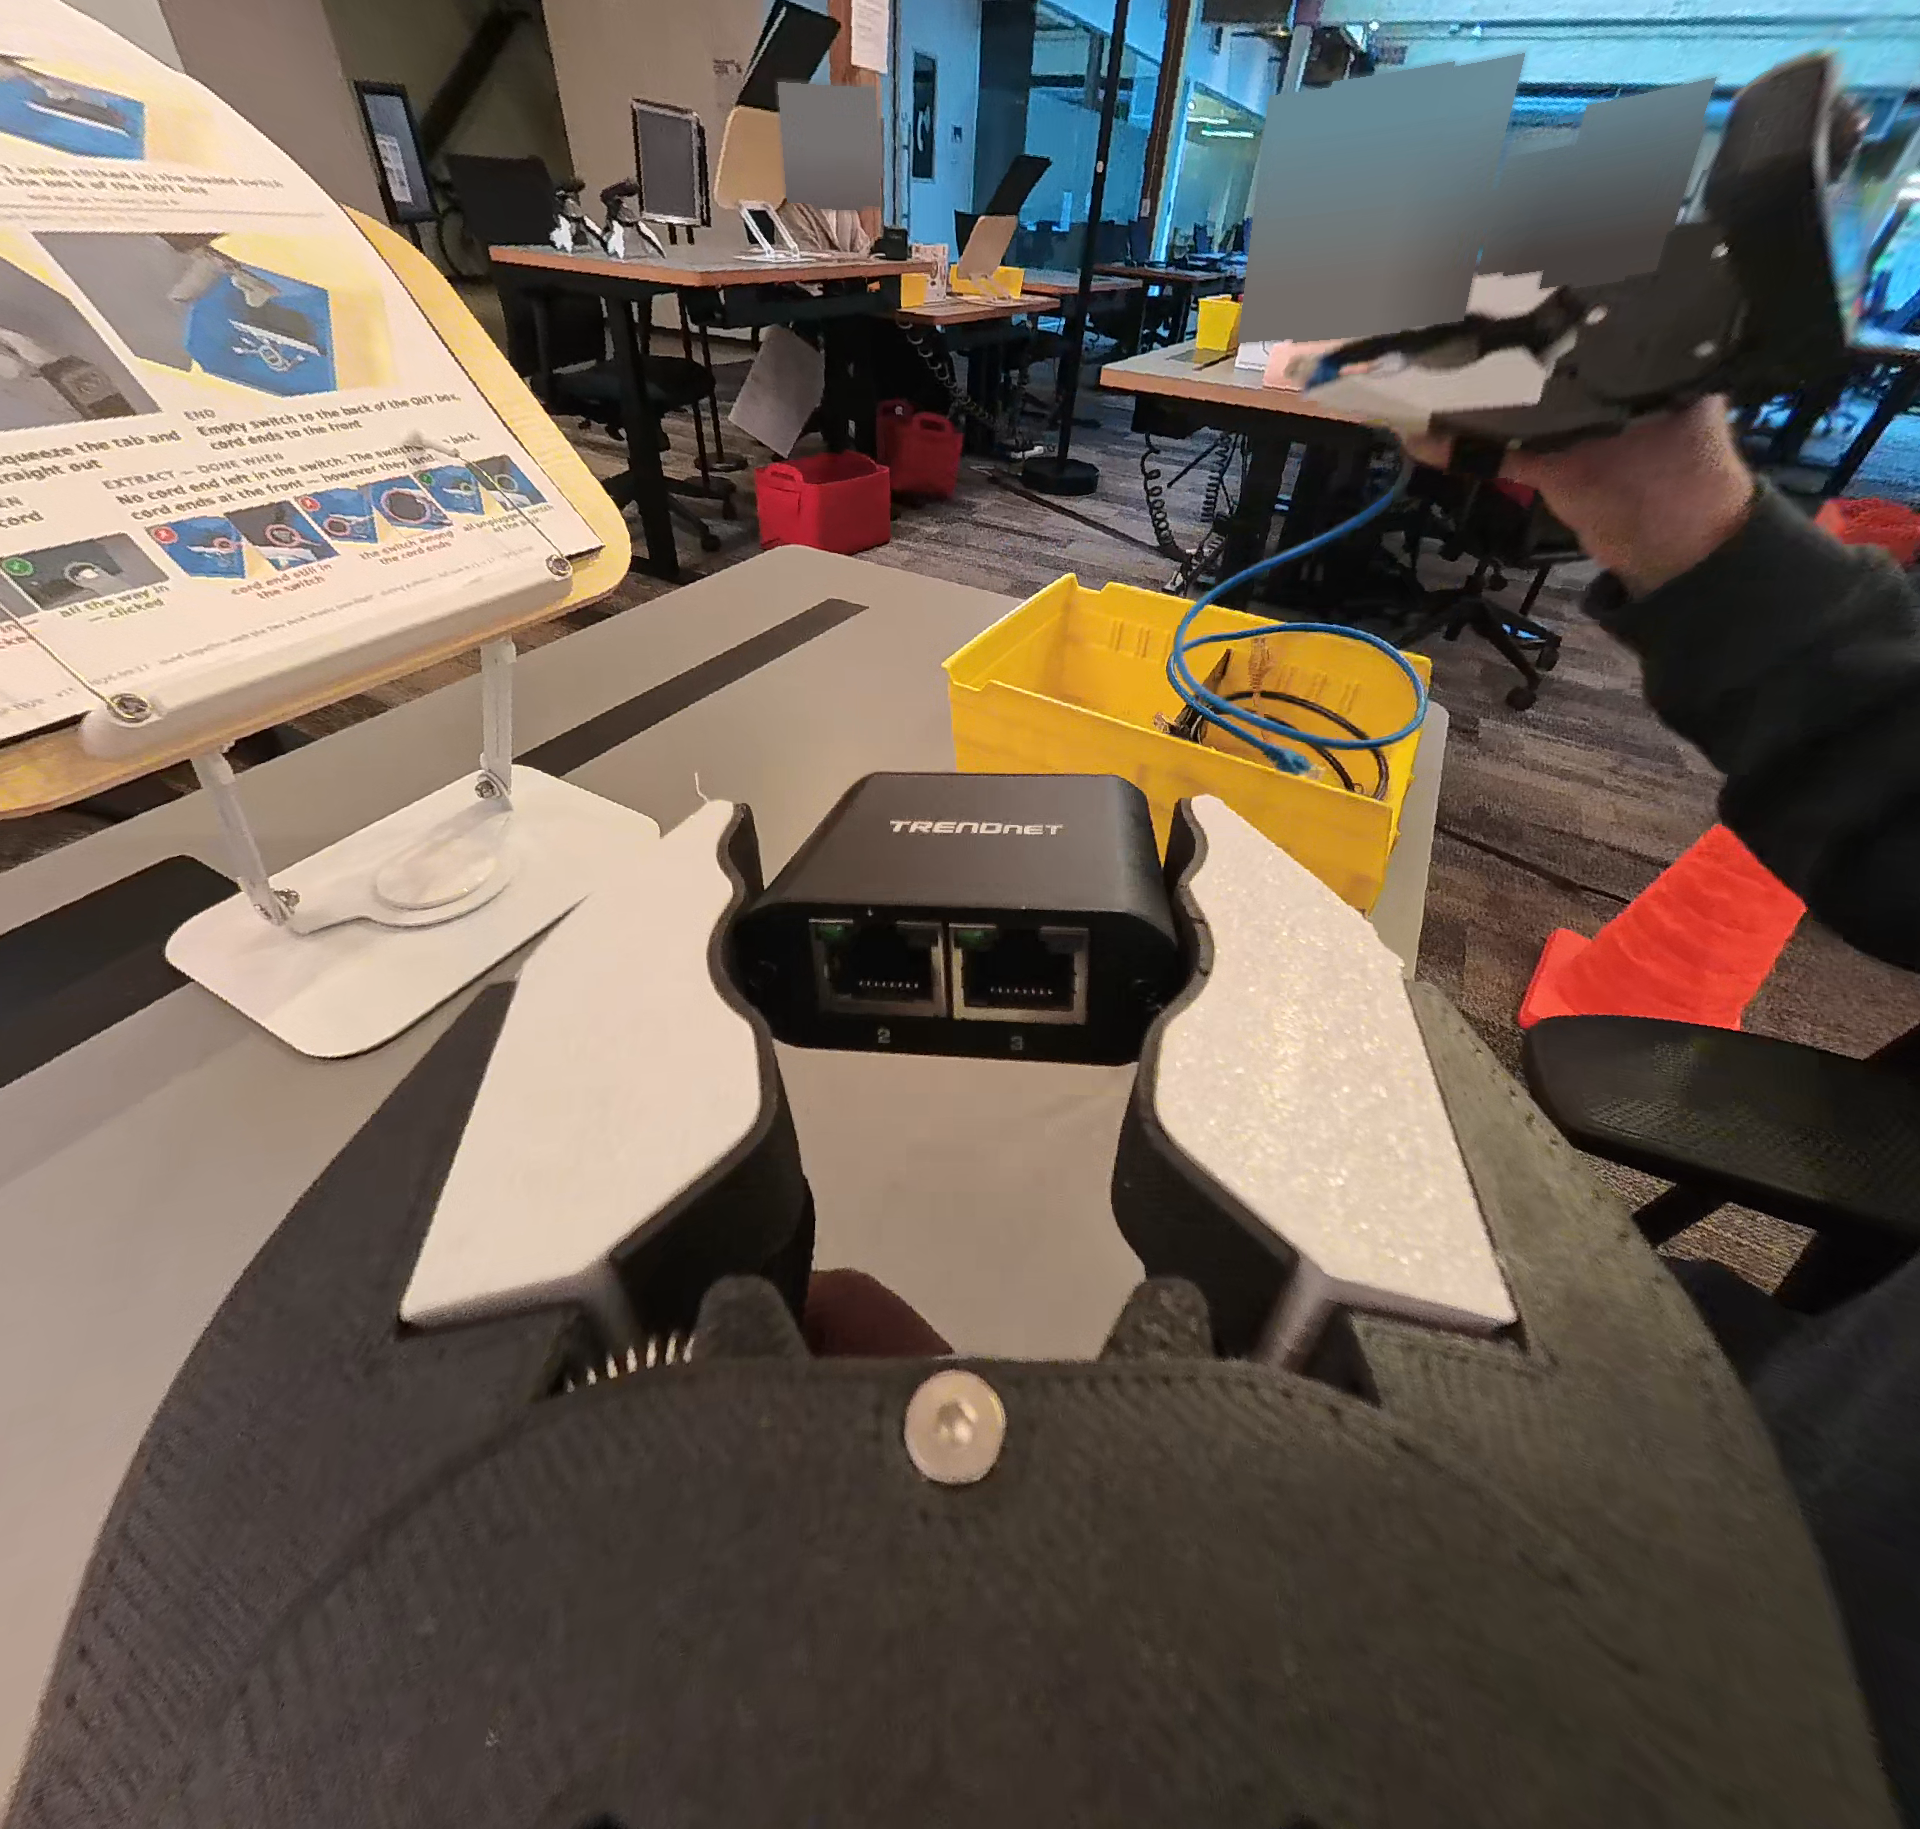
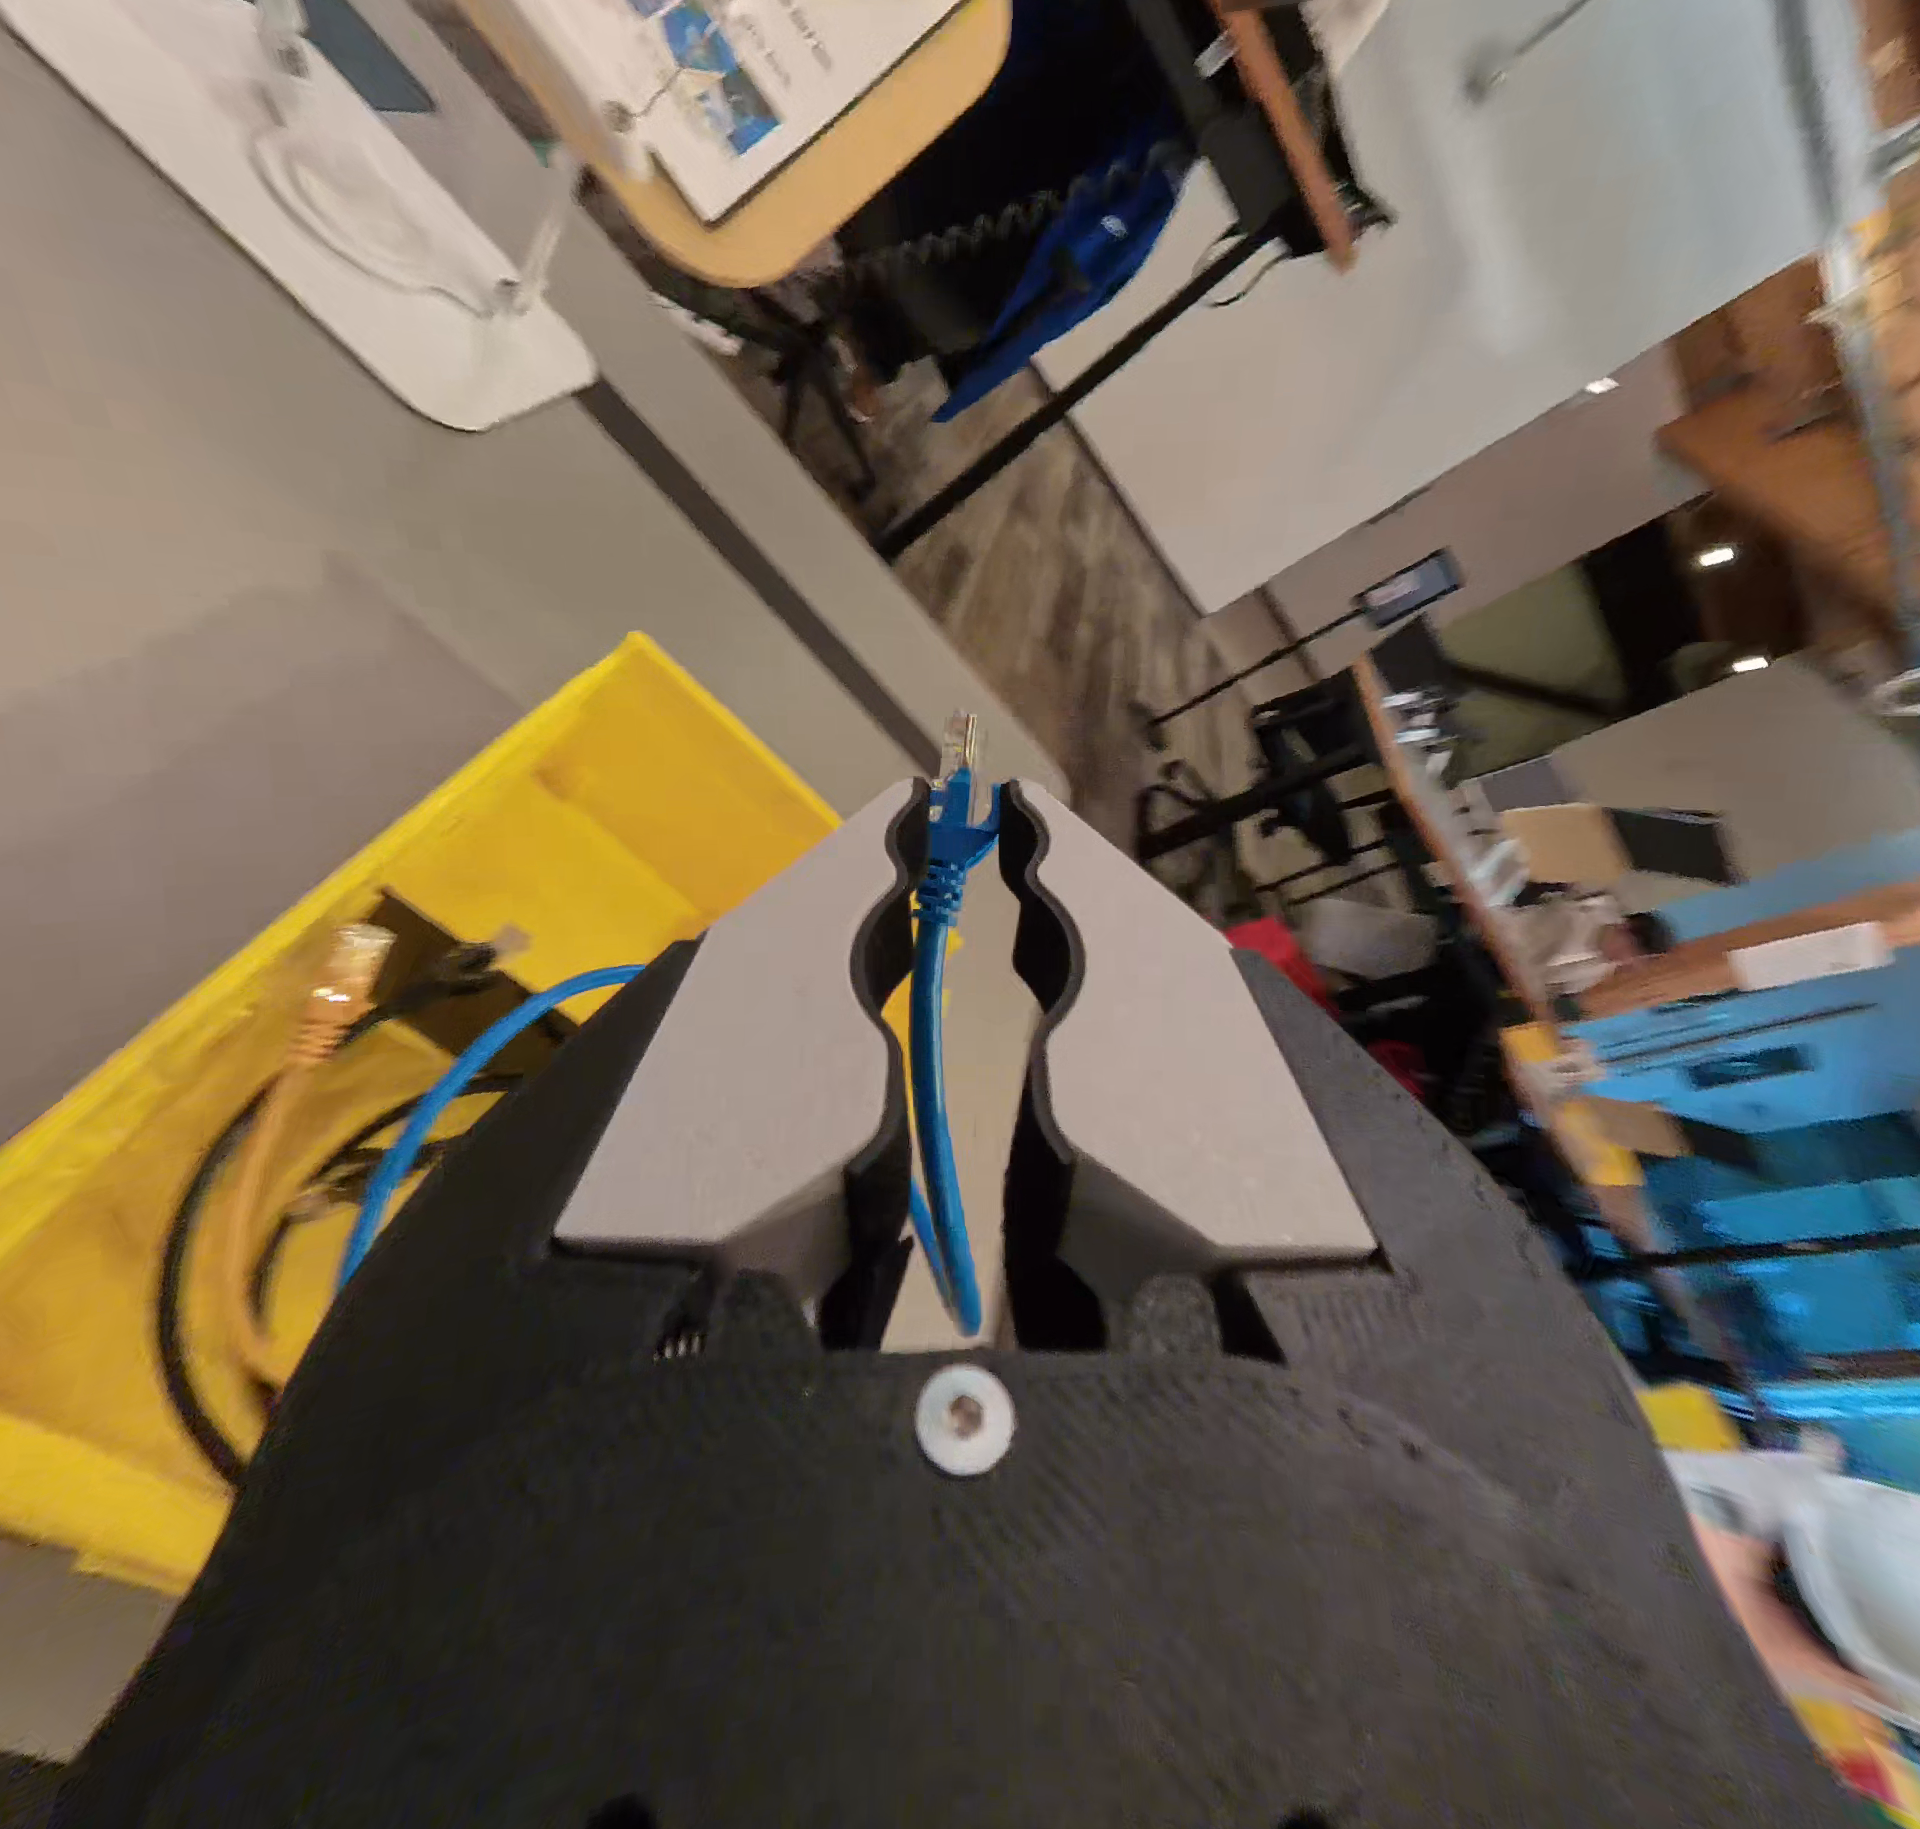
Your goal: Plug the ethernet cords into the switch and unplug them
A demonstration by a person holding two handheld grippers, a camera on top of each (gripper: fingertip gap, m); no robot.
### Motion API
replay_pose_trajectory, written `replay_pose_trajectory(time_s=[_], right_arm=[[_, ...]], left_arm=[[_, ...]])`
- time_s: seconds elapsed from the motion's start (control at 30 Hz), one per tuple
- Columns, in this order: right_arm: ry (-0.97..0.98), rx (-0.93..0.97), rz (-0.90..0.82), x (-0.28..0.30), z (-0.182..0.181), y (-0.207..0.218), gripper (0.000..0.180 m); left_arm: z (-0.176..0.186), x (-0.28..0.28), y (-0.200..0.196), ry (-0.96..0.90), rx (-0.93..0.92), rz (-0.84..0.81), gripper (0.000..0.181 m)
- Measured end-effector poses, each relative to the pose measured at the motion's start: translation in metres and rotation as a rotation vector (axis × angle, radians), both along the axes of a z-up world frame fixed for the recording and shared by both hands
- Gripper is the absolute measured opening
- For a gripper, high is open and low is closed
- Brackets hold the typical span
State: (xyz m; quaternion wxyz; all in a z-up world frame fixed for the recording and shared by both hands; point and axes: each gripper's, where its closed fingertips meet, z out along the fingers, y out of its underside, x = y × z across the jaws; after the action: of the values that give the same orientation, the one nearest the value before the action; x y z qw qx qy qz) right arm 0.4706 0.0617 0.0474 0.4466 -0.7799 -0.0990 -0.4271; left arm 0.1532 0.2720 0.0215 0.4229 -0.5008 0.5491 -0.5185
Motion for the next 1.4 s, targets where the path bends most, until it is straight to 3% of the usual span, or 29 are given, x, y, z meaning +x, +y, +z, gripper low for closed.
replay_pose_trajectory(time_s=[0.23, 0.4, 0.53, 0.57, 0.6, 0.67, 0.9, 1.03, 1.1, 1.23, 1.4], right_arm=[[0.292, 0.2, 0.072, 0.0, -0.022, 0.004, 0.01], [0.39, 0.095, -0.008, 0.005, -0.08, -0.004, 0.01], [0.472, -0.156, -0.084, 0.003, -0.15, -0.018, 0.011], [0.504, -0.216, -0.099, 0.002, -0.167, -0.02, 0.02], [0.522, -0.267, -0.109, 0.0, -0.179, -0.021, 0.045], [0.553, -0.362, -0.09, -0.009, -0.196, -0.023, 0.064], [0.63, -0.375, 0.067, -0.035, -0.151, -0.029, 0.076], [0.517, -0.241, 0.119, -0.046, -0.092, -0.017, 0.071], [0.488, -0.119, 0.298, -0.088, -0.055, 0.012, 0.068], [0.073, -0.083, 0.63, -0.193, -0.026, 0.078, 0.055], [-0.379, -0.102, 0.873, -0.295, -0.049, 0.139, 0.066]], left_arm=[[-0.007, 0.003, -0.002, 0.018, -0.001, -0.007, 0.074], [-0.011, 0.003, -0.002, 0.03, 0.002, -0.012, 0.075], [-0.014, 0.003, -0.001, 0.037, -0.009, -0.019, 0.075], [-0.015, 0.004, -0.002, 0.042, -0.01, -0.021, 0.074], [-0.017, 0.004, -0.003, 0.047, -0.009, -0.024, 0.074], [-0.019, 0.004, -0.005, 0.057, -0.003, -0.03, 0.074], [-0.018, 0.005, -0.008, 0.058, -0.003, -0.045, 0.074], [-0.021, 0.008, -0.013, 0.046, 0.014, -0.051, 0.074], [-0.02, 0.008, -0.023, 0.024, 0.033, -0.084, 0.074], [-0.022, 0.012, -0.042, 0.044, -0.04, -0.155, 0.074], [-0.018, 0.011, -0.068, 0.023, -0.157, -0.257, 0.074]])
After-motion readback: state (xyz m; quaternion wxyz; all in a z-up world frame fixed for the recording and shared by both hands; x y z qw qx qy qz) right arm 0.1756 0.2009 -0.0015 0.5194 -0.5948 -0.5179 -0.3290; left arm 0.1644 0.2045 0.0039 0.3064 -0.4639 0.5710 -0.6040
